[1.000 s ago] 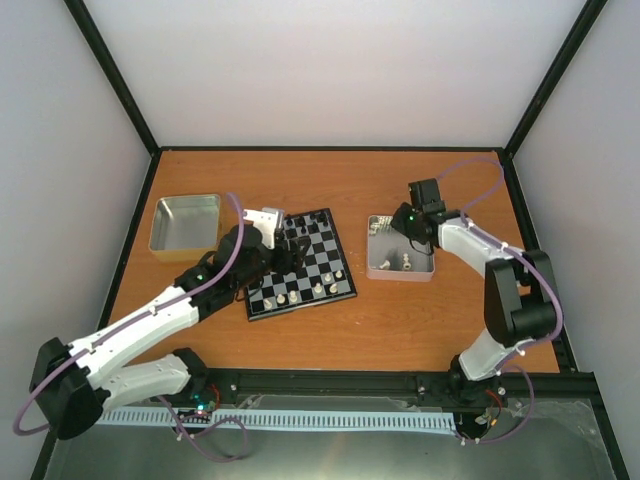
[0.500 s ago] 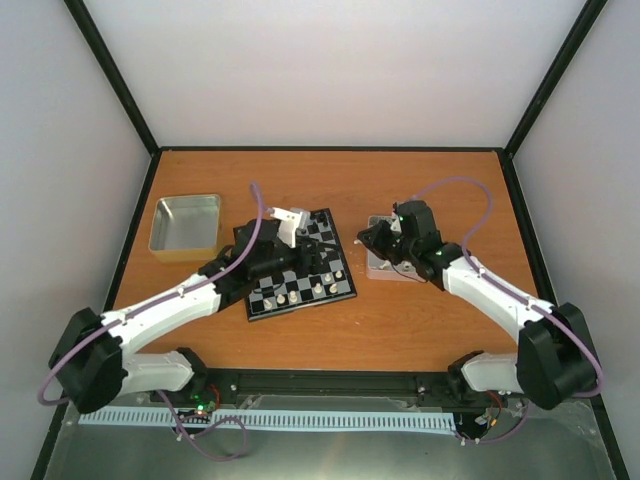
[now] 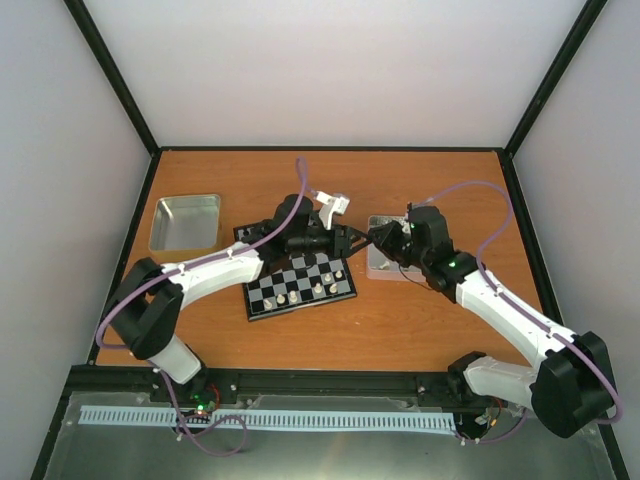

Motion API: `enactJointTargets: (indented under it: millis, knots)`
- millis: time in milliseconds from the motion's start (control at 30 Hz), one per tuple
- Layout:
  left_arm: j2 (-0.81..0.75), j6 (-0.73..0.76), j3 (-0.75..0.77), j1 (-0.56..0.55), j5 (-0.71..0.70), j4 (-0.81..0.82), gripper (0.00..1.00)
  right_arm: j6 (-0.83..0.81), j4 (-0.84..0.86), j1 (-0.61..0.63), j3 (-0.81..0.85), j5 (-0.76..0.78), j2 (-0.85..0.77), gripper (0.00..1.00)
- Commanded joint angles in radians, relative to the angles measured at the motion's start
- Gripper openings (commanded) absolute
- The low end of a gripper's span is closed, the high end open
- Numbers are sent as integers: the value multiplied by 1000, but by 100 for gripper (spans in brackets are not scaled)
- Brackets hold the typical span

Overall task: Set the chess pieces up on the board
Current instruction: Place the chess piece on the chessboard.

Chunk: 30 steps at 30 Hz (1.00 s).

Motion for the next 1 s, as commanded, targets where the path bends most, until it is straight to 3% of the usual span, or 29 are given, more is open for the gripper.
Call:
enactJointTargets:
  millis: [0, 133, 400, 633, 967]
  knots:
    - [52, 27, 82, -18, 47, 41, 43, 18, 3, 5, -23, -7, -15, 14]
    - [61, 23, 88, -19, 23, 45, 32, 30, 1, 5, -29, -3, -30, 14]
    - [42, 29, 39, -20, -54, 31, 40, 60, -27, -7, -30, 41, -37, 14]
    - [65, 24, 31, -31, -27, 63, 25, 117, -12, -32, -44, 18, -27, 14]
    - [98, 43, 47, -37, -17, 67, 33, 195, 54, -70, -75, -100, -46, 14]
